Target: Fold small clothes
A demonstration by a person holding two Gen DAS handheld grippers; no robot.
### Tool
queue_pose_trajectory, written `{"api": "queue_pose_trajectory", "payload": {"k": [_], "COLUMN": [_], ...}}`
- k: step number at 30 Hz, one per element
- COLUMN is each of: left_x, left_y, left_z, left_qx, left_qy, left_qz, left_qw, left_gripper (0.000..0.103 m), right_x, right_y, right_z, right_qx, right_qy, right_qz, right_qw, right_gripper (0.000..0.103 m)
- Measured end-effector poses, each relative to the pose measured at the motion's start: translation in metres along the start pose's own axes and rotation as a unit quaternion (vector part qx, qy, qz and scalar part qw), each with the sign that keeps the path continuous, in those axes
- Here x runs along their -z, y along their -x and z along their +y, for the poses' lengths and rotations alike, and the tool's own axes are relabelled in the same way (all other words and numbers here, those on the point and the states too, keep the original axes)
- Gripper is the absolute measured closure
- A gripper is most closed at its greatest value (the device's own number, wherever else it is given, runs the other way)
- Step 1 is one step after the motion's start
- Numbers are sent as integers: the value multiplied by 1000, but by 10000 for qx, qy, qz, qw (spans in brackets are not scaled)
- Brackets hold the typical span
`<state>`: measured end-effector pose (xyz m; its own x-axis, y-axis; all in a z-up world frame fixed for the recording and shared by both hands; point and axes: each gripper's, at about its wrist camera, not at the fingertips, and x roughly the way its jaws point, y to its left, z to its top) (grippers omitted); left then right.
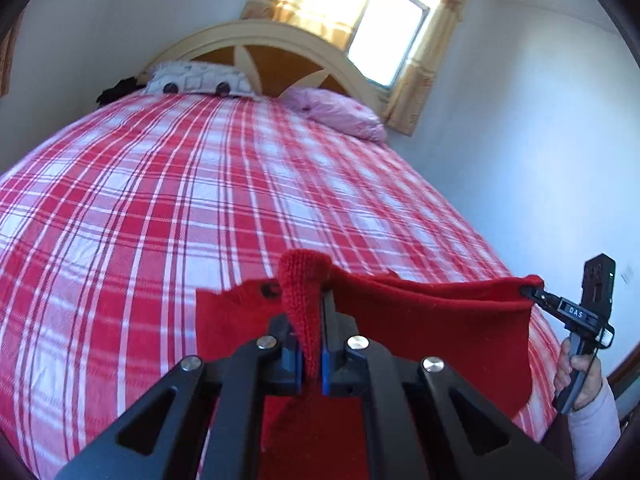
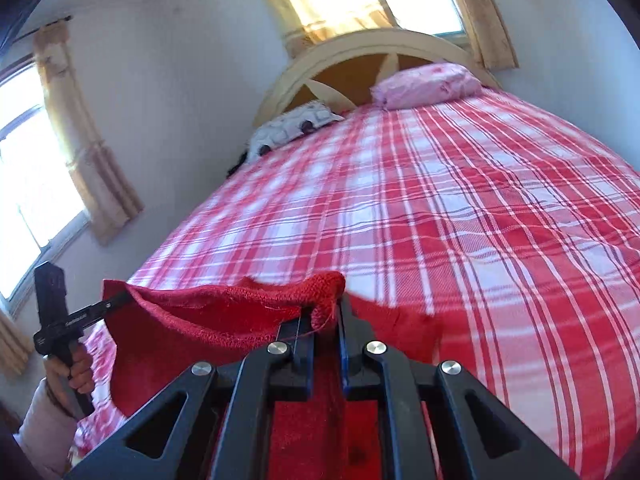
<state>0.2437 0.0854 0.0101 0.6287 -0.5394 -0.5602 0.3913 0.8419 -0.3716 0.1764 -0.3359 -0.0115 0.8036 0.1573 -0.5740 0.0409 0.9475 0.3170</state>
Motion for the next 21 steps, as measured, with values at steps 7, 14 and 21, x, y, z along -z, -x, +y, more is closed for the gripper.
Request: {"api": "queue_pose_trajectory", "payload": {"k": [7,14,21], "left_x": [8,21,24], "left_y": [-99,-115,-112], "left_z": [30,48,41], "left_qx": [-767,-729,-878], "left_qy": [266,605,500], "left_qz": [800,937,895], "left_qw": [9935,9911,9908], "left_gripper": [97,93,90], "right_x": [14,12,6], "right_y": [-99,-110,-44], "right_z": [-38,-63,-50], "right_qx": [676,323,252], "right_qy": [-147,-772,-860], "right_qz": [658,903,-138], "right_qw": [9954,9924,9959], "right_gripper": [95,87,77]}}
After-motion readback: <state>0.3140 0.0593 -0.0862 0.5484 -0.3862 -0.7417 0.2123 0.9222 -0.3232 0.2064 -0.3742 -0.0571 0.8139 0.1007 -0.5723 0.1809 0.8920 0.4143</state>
